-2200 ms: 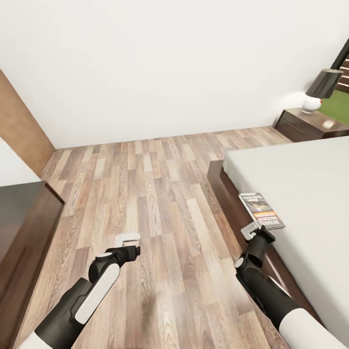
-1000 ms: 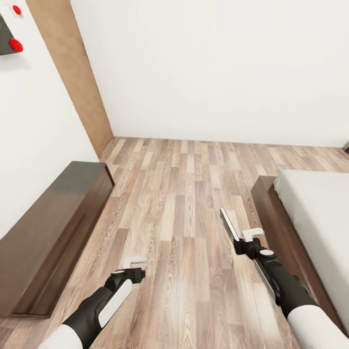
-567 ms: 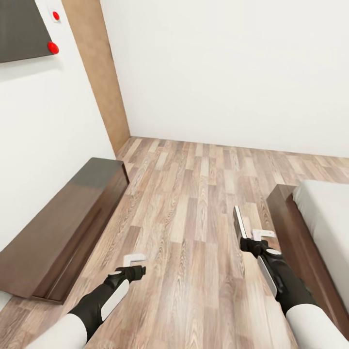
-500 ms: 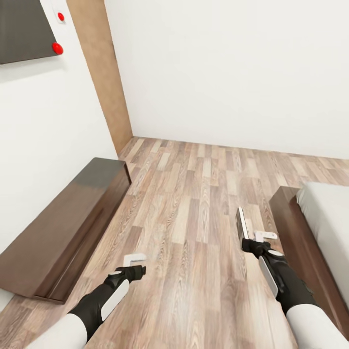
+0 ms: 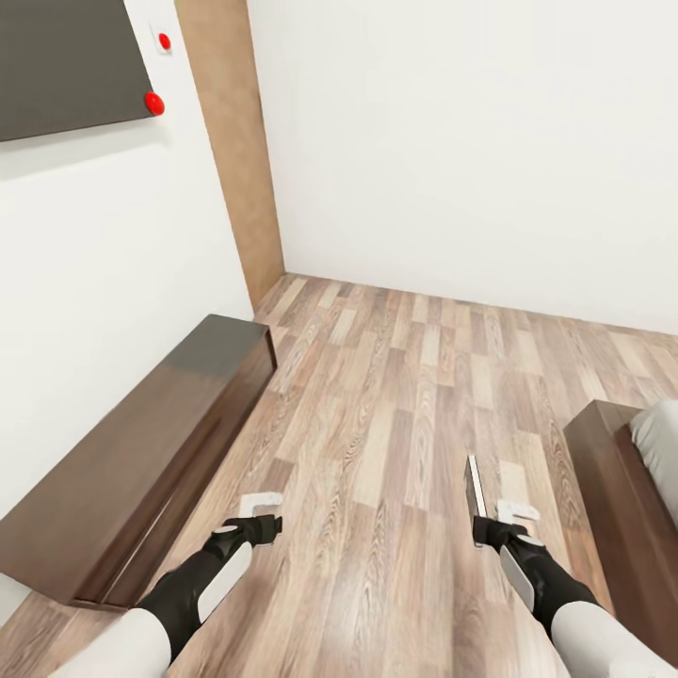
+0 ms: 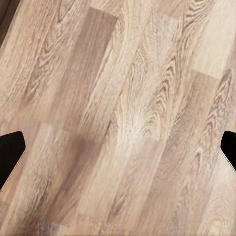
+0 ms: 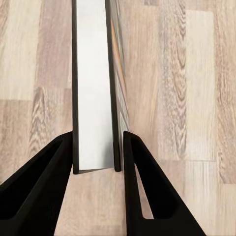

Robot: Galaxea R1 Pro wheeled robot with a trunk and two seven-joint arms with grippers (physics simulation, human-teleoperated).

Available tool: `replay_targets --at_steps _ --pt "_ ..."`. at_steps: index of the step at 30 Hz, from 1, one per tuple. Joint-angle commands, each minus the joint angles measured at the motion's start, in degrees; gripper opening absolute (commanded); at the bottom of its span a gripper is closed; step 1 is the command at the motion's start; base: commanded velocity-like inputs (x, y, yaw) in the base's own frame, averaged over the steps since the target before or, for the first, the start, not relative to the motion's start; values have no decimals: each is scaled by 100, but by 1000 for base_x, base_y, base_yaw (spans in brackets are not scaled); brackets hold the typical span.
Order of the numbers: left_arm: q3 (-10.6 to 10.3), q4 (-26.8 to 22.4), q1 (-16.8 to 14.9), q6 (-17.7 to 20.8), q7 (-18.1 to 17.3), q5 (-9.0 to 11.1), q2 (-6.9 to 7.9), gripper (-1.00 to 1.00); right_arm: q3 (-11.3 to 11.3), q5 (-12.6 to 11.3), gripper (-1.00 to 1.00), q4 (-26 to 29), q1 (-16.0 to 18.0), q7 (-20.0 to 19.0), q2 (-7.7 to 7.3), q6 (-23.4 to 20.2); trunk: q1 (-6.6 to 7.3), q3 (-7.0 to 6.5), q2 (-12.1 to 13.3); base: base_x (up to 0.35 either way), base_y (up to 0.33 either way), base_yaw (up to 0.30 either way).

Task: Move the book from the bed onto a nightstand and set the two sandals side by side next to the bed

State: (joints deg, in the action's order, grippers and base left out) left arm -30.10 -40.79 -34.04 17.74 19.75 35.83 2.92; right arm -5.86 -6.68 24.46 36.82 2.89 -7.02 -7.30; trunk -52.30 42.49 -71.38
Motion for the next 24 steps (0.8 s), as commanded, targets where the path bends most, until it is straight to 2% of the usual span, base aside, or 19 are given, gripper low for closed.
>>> replay_targets --at_steps 1,6,13,14,17,24 --pt "-40 -18 -6 10 54 51 8 100 6 -59 -100 39 5 24 -1 -20 -4 3 -2 332 0 28" --pt "-40 -26 -6 11 49 48 -32 100 0 -59 -100 174 8 41 -1 -26 -4 1 -2 332 0 -18" --pt "-46 -117 -6 23 54 15 -122 100 -3 -53 -100 247 9 59 -1 -33 -4 1 -2 332 0 -203" --pt "-57 -243 -5 129 176 -93 -172 100 -3 -50 -100 262 9 61 -1 -53 -4 1 -2 332 0 -272" --pt "-60 -461 -1 373 470 -226 -211 100 -3 -43 -100 393 9 65 -4 -174 -4 -2 -2 333 0 -277" --pt "-48 -882 2 614 850 -302 -233 100 -4 -25 -100 933 11 77 -7 -521 -4 -16 -2 335 0 -283"
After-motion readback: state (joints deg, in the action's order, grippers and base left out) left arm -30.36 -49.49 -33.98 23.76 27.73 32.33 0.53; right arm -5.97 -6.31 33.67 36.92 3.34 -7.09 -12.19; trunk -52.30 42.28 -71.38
